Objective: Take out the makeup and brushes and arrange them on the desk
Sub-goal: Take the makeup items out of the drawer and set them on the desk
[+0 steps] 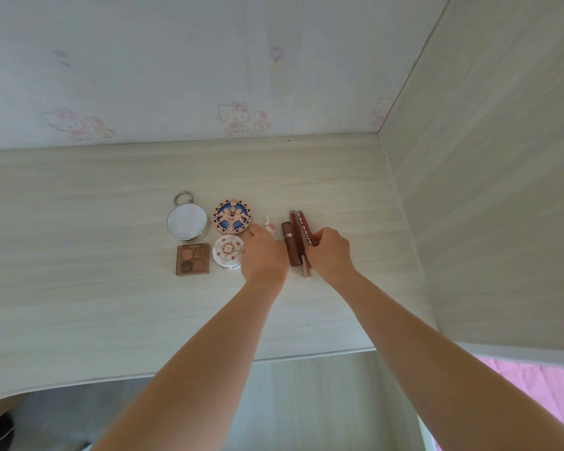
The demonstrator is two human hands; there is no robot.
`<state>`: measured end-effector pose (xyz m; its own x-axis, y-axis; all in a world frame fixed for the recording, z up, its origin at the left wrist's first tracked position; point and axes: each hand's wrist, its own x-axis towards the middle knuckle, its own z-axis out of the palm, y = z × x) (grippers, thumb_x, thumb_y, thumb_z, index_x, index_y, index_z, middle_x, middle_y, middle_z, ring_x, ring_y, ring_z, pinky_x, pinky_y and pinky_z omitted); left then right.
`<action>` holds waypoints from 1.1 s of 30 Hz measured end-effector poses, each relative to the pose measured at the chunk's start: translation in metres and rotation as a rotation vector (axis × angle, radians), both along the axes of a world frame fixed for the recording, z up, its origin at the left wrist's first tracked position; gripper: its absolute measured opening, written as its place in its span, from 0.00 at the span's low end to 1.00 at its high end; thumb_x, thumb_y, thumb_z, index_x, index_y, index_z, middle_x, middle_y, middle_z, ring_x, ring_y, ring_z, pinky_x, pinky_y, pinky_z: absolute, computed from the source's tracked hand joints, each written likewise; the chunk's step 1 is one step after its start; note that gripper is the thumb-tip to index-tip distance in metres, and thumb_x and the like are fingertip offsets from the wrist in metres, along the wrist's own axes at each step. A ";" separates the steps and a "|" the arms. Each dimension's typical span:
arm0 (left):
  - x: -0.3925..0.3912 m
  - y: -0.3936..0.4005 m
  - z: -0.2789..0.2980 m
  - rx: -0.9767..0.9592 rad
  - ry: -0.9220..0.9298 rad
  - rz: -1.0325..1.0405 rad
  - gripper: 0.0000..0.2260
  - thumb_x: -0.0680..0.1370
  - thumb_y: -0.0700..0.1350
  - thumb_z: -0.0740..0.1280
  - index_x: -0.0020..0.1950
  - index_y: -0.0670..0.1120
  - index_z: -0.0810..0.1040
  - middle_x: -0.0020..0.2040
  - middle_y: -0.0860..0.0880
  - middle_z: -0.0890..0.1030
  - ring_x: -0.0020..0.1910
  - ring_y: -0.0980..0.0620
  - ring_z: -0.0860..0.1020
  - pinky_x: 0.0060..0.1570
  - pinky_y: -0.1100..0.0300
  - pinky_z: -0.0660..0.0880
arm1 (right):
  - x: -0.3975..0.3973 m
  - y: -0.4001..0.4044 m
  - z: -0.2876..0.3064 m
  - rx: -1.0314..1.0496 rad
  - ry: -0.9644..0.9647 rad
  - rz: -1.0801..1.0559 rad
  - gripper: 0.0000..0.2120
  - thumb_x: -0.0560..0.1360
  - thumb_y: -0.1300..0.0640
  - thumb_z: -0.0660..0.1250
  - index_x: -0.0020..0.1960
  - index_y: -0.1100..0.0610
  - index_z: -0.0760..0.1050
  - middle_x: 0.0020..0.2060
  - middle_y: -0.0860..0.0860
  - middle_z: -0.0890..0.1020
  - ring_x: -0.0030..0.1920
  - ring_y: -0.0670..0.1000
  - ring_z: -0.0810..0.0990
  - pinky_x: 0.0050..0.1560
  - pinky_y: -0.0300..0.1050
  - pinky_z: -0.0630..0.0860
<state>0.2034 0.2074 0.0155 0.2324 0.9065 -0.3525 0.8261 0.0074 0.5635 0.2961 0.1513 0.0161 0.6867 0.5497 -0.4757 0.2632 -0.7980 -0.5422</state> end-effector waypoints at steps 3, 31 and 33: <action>0.000 0.000 0.001 0.020 0.083 -0.068 0.17 0.79 0.44 0.60 0.65 0.38 0.64 0.63 0.41 0.71 0.58 0.40 0.75 0.43 0.52 0.68 | -0.001 0.001 0.000 0.008 -0.008 0.015 0.08 0.75 0.61 0.62 0.51 0.60 0.77 0.44 0.54 0.81 0.41 0.53 0.75 0.39 0.41 0.69; -0.035 -0.038 0.021 0.144 0.016 -0.294 0.15 0.77 0.33 0.61 0.63 0.39 0.66 0.58 0.40 0.71 0.53 0.41 0.76 0.46 0.51 0.74 | -0.013 -0.050 0.017 0.042 -0.177 0.382 0.14 0.78 0.59 0.58 0.62 0.56 0.70 0.53 0.52 0.73 0.52 0.54 0.74 0.45 0.44 0.69; -0.045 -0.045 0.025 0.150 0.003 -0.302 0.15 0.77 0.34 0.60 0.64 0.39 0.67 0.59 0.41 0.72 0.55 0.41 0.75 0.48 0.50 0.74 | -0.016 -0.063 0.020 0.035 -0.207 0.424 0.15 0.78 0.60 0.58 0.64 0.56 0.70 0.55 0.52 0.74 0.55 0.55 0.75 0.47 0.45 0.70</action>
